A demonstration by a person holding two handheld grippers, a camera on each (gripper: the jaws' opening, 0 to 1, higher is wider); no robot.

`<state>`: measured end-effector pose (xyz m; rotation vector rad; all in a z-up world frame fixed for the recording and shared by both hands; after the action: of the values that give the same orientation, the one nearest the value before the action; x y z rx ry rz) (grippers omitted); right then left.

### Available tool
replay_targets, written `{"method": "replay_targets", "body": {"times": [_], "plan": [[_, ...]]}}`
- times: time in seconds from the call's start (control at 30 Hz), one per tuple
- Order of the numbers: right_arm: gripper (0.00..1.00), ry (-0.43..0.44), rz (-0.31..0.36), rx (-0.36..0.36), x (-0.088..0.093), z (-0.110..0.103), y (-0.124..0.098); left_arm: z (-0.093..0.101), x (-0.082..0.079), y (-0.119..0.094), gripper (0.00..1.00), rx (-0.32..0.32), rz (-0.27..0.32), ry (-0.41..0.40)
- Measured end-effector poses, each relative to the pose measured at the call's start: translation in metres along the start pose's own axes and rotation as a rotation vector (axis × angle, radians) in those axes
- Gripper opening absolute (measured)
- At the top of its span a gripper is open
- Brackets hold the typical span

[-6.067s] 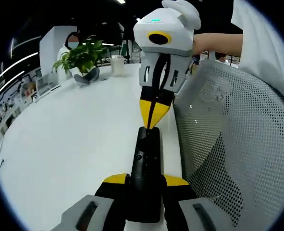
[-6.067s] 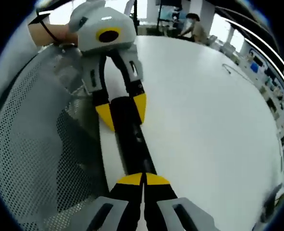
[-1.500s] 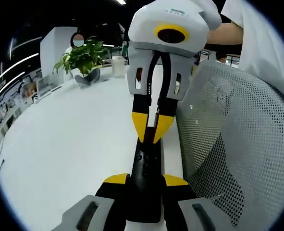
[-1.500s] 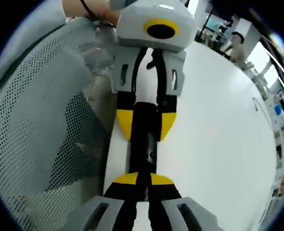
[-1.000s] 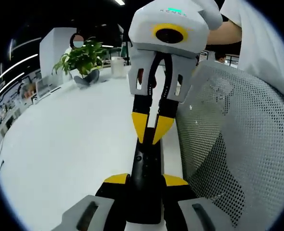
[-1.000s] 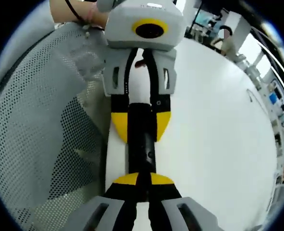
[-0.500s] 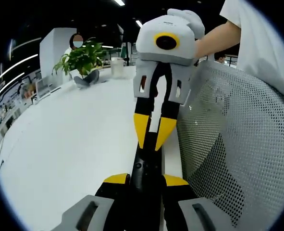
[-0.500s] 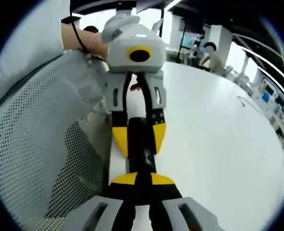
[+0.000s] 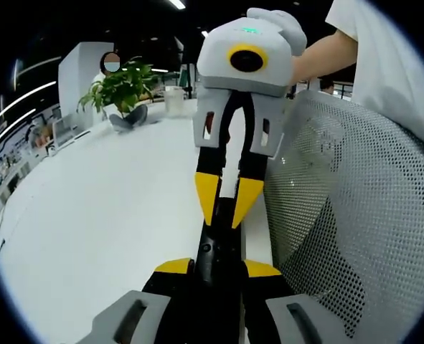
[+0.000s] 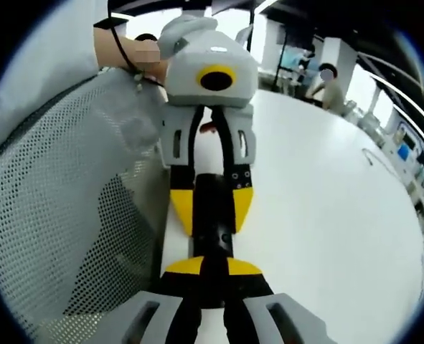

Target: Press the specified remote control buttons in sequence, fully releasing each button before pressing the next.

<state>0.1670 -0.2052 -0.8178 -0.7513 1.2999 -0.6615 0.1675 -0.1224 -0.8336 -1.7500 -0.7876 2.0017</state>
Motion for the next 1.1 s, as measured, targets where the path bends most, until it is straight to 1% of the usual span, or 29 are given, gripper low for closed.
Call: {"method": "replay_targets", "body": {"times": [0.13, 0.17, 0.2, 0.23, 0.27, 0.3, 0.33, 0.37, 0.4, 0.43, 0.47, 0.5, 0.57, 0.6, 0.63, 0.67, 0.73, 0.8, 0.87, 1.07, 1.1], "plan": [[0.06, 0.035, -0.067, -0.032, -0.002, 0.002, 0.001, 0.000, 0.000, 0.000, 0.25, 0.001, 0.000, -0.002], [0.06, 0.048, -0.106, -0.049, -0.003, 0.002, 0.001, 0.000, 0.000, 0.000, 0.25, 0.000, -0.001, -0.002], [0.06, 0.031, -0.139, -0.056, -0.004, 0.003, 0.001, 0.000, 0.000, 0.000, 0.25, 0.000, -0.002, -0.006], [0.06, -0.025, -0.185, -0.072, -0.006, 0.004, 0.003, 0.000, 0.000, 0.000, 0.25, 0.000, -0.003, -0.006], [0.06, -0.059, -0.220, -0.084, -0.009, 0.003, 0.004, 0.000, 0.000, 0.000, 0.25, 0.000, -0.003, -0.005], [0.06, -0.068, -0.246, -0.095, -0.010, 0.003, 0.004, 0.000, 0.000, 0.000, 0.25, 0.000, -0.002, -0.006], [0.06, -0.045, -0.260, -0.100, -0.011, 0.003, 0.004, 0.000, 0.000, 0.000, 0.25, 0.000, -0.002, -0.007], [0.06, 0.008, -0.269, -0.099, -0.011, 0.004, 0.005, 0.000, 0.000, 0.001, 0.25, 0.000, -0.001, -0.008], [0.06, 0.001, -0.256, -0.101, -0.011, 0.006, 0.005, 0.000, 0.000, 0.001, 0.25, 0.000, -0.001, -0.008], [0.06, 0.017, -0.249, -0.102, -0.009, 0.006, 0.005, 0.000, 0.000, 0.001, 0.25, -0.001, 0.000, -0.007], [0.06, 0.059, -0.228, -0.099, -0.008, 0.006, 0.004, 0.000, 0.000, 0.001, 0.25, -0.001, -0.001, -0.007], [0.06, 0.074, -0.205, -0.094, -0.007, 0.007, 0.003, 0.000, 0.000, 0.001, 0.25, -0.001, -0.001, -0.007], [0.06, 0.044, -0.169, -0.082, -0.005, 0.005, 0.002, 0.000, 0.000, 0.001, 0.25, 0.001, 0.001, -0.003], [0.06, 0.017, -0.126, -0.062, -0.005, 0.004, 0.001, 0.000, 0.000, 0.001, 0.25, 0.001, 0.001, -0.004], [0.06, 0.022, -0.112, -0.055, -0.004, 0.003, 0.001, 0.000, 0.000, 0.001, 0.25, 0.001, 0.001, -0.005], [0.06, 0.082, -0.054, -0.024, -0.001, 0.002, 0.000, 0.000, 0.000, 0.000, 0.25, 0.001, 0.001, -0.004], [0.06, 0.110, 0.028, 0.007, 0.002, 0.002, -0.002, 0.000, 0.000, 0.000, 0.25, 0.001, 0.002, -0.004], [0.06, 0.122, 0.089, 0.042, 0.005, 0.000, -0.002, 0.000, 0.000, 0.000, 0.25, 0.001, 0.003, -0.004], [0.06, 0.131, 0.110, 0.058, 0.006, -0.002, -0.002, 0.000, 0.000, 0.000, 0.25, 0.001, 0.005, -0.004], [0.05, 0.097, 0.104, 0.045, 0.000, -0.001, 0.002, 0.000, 0.000, 0.000, 0.25, 0.003, 0.008, -0.003], [0.05, 0.077, 0.091, 0.035, -0.001, 0.000, 0.003, 0.000, 0.000, 0.000, 0.25, 0.003, 0.008, -0.003]]}}
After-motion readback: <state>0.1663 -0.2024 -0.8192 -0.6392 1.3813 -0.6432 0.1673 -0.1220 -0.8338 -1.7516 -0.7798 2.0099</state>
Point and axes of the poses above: the point that each gripper's makers call its tool centre point, and the gripper's own axes: y roughly forward along the fingers, z roughly to its right, x roughly out of its underside, the point moved 5 cm from there along -y, roughly backward along the fingers, and after that the axes turned 4 degrees about -y, right-handed, at the moved point
